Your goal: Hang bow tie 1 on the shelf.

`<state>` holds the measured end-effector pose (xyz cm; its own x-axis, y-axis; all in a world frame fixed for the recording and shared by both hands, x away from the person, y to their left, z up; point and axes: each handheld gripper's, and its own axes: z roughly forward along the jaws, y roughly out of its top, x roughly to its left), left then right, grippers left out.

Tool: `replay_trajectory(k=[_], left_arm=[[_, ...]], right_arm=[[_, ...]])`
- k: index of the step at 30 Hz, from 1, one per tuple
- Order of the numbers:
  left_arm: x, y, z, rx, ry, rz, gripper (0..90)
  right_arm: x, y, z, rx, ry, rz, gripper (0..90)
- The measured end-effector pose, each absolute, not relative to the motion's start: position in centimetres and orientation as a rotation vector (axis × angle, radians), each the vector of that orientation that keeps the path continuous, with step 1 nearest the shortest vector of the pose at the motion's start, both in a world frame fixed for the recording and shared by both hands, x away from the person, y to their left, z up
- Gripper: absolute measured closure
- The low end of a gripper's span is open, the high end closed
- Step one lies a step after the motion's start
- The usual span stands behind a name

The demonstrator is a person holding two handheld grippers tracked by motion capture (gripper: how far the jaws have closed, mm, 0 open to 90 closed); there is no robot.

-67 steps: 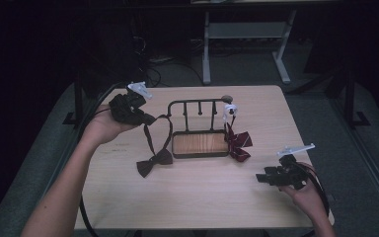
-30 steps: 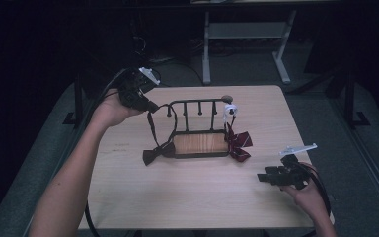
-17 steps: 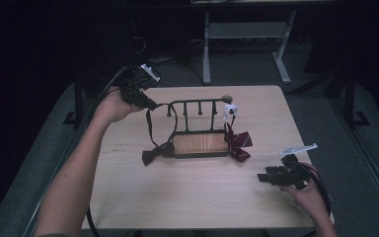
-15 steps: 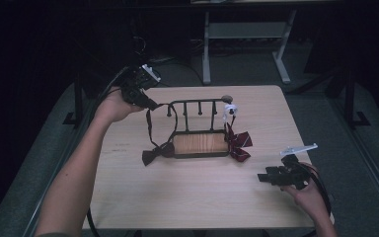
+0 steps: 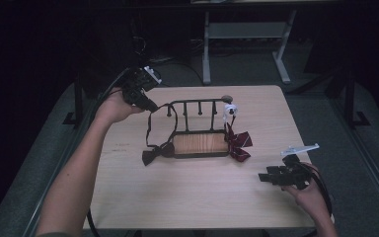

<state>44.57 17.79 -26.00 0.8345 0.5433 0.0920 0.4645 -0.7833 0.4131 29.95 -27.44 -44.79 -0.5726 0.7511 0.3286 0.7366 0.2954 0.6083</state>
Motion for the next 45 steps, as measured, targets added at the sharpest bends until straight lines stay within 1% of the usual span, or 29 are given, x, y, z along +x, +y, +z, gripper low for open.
replay_trajectory(k=[8, 11, 31, 45], left_arm=[[43.8, 18.5, -26.2, 2.634, 0.763, 0.29, 75.2], [43.5, 18.8, -26.2, 2.612, 0.766, 0.282, 74.4], [41.4, 20.3, -27.2, 2.602, 0.759, 0.273, 69.4], [40.2, 21.0, -28.1, 2.575, 0.762, 0.263, 64.2]], right_arm=[[30.0, -27.5, -44.8, 1.448, 2.513, 1.162, 44.3], [30.0, -27.4, -44.9, 1.447, 2.512, 1.161, 43.8], [29.9, -27.6, -44.8, 1.476, 2.489, 1.154, 42.1], [30.0, -27.6, -44.9, 1.472, 2.487, 1.15, 41.5]])
